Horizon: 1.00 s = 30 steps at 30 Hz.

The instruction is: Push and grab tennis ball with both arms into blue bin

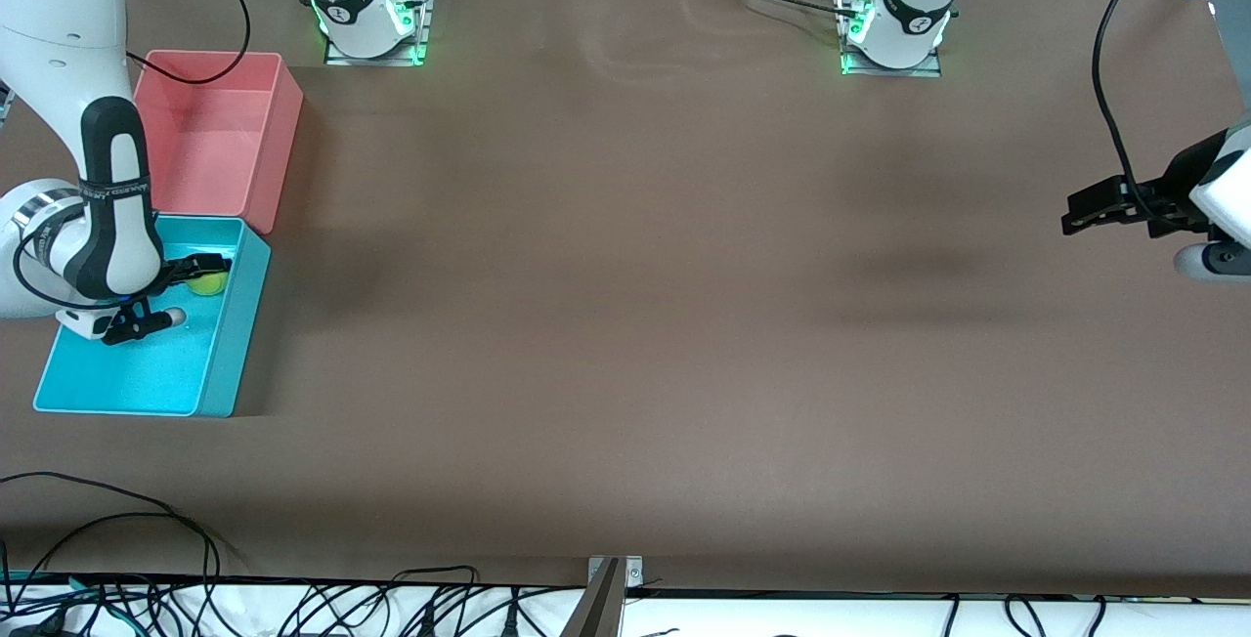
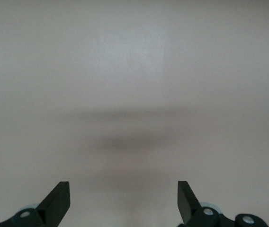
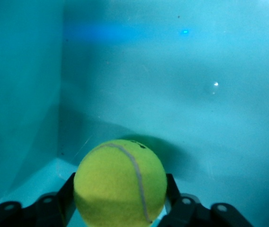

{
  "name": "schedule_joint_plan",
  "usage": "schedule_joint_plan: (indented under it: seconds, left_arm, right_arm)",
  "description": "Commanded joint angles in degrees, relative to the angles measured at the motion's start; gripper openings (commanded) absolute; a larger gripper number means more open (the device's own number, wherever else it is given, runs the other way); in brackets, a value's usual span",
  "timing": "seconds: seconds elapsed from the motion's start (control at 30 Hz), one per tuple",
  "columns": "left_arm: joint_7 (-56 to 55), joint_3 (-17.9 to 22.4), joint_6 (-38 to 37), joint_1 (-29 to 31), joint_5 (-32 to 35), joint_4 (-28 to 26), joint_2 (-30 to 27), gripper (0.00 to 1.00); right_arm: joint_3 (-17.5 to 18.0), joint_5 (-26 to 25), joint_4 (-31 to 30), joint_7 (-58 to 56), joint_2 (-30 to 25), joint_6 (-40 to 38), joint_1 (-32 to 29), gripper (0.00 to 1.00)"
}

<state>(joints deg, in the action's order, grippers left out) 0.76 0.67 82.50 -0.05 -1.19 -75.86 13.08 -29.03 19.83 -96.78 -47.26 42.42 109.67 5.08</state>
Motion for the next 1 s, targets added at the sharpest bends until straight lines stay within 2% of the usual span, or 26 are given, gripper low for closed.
schedule_joint_plan:
  seconds: [0.0,0.17,0.3,0.47,0.67,0.77,0.97]
  left_arm:
    - [0.74,3.2,1.86,-3.29,-1.45,-7.72,-5.69,1.0]
    - [0.74,3.63,3.8,-4.69,-1.01,-12.2,-8.59,1.0]
    - [0.74,3.72,4.15,-4.87,-0.83,-13.26,-9.13,1.0]
    - [0.12,3.55,4.68,-4.96,-0.48,-13.26,-9.04,1.0]
    - [0.12,3.72,4.86,-4.95,-0.83,-12.91,-10.18,1.0]
    - [0.21,3.64,3.11,-4.87,-0.83,-13.61,-11.76,1.0]
    - [0.12,3.64,3.36,-5.04,-1.09,-13.53,-11.41,1.0]
  right_arm:
    - [0.38,1.35,1.42,-1.26,0.47,-0.68,-0.69,1.0]
    - [0.21,0.82,2.91,-1.09,-0.05,-0.77,-0.6,1.0]
    - [0.03,0.56,4.32,-0.82,-1.19,-3.66,-0.34,1.0]
    - [-0.41,-1.02,9.84,-0.21,-2.69,-12.35,-0.25,1.0]
    - [-3.48,-1.29,17.15,-0.03,-2.95,-23.08,0.36,1.0]
    - [-5.33,-1.29,20.13,1.28,-3.48,-27.39,1.59,1.0]
    - [-7.88,-3.13,24.97,8.74,-5.5,-34.86,6.16,1.0]
